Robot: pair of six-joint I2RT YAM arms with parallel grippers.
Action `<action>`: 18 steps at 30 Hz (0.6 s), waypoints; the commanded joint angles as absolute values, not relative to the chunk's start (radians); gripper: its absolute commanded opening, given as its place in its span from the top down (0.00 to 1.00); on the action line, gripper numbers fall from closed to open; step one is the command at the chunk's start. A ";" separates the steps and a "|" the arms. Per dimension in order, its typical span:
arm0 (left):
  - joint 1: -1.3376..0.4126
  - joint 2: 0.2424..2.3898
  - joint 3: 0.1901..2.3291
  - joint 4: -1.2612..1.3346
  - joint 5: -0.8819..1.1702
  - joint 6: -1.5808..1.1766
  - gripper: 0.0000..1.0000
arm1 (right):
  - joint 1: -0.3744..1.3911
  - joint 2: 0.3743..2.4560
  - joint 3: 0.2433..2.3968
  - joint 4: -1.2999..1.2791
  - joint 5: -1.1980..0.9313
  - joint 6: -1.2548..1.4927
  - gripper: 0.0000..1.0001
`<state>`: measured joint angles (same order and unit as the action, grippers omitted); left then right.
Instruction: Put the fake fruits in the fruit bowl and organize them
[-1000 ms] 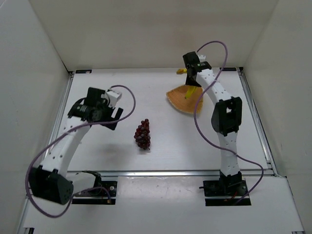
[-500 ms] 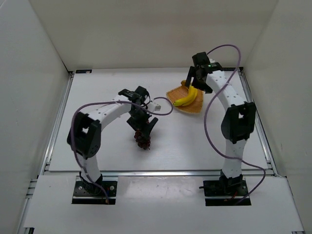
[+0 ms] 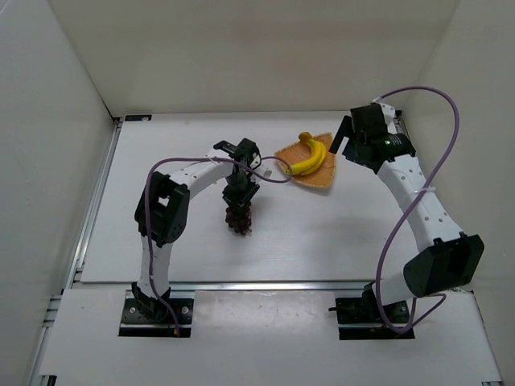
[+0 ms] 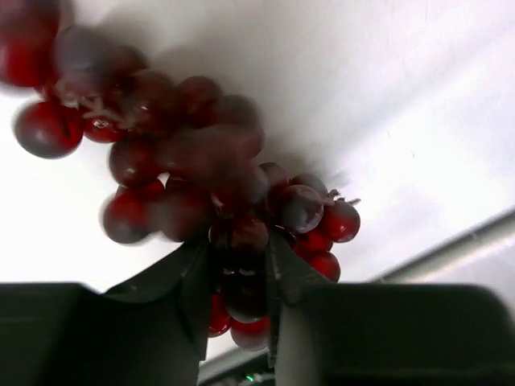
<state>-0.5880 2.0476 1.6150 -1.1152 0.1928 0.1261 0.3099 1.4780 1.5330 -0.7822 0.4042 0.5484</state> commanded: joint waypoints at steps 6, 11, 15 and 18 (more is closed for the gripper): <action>-0.638 2.081 1.929 -0.921 -0.104 0.183 0.74 | 0.241 1.330 1.310 -0.712 0.457 0.577 0.00; -0.669 2.284 2.330 -0.787 -0.204 0.224 0.72 | 0.219 1.321 1.243 -0.712 0.448 0.577 0.00; -0.706 2.373 2.408 -0.655 -0.183 0.314 0.66 | 0.210 1.321 1.215 -0.712 0.448 0.577 0.00; -0.706 2.416 2.430 -0.615 -0.079 0.327 0.64 | 0.199 1.321 1.204 -0.712 0.448 0.568 0.00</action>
<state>-0.6884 2.4069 2.3894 -0.7059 -0.1421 0.2752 0.2092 1.3468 1.2110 -0.7418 0.4320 0.5697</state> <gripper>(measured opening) 0.385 0.996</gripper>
